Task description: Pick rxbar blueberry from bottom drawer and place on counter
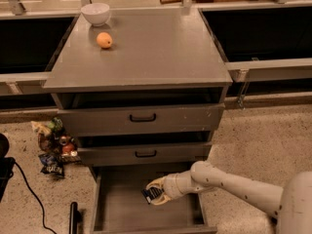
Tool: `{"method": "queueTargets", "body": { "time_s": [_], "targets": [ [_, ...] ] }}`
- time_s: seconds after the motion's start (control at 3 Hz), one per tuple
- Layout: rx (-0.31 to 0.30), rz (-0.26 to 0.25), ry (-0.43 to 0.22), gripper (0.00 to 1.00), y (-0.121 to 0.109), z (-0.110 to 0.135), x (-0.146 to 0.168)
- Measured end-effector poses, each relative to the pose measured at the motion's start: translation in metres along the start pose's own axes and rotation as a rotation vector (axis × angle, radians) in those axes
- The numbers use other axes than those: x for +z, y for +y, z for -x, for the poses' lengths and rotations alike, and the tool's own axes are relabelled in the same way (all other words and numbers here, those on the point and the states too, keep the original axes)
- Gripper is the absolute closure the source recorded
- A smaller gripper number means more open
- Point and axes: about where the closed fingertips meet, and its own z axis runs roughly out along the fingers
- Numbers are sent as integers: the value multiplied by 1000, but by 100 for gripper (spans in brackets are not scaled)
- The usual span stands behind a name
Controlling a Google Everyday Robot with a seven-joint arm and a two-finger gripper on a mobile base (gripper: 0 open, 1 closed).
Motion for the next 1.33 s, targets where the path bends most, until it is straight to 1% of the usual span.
{"method": "queueTargets", "body": {
  "time_s": [0.33,0.67,1.0,1.33],
  "targets": [
    [-140,-7,25,100,-20,57,-22],
    [-264,8,53,100,-31,109,-40],
    [-264,8,53,100,-31,109,-40],
    [-352,46,70,100,-45,144,-45]
  ]
}}
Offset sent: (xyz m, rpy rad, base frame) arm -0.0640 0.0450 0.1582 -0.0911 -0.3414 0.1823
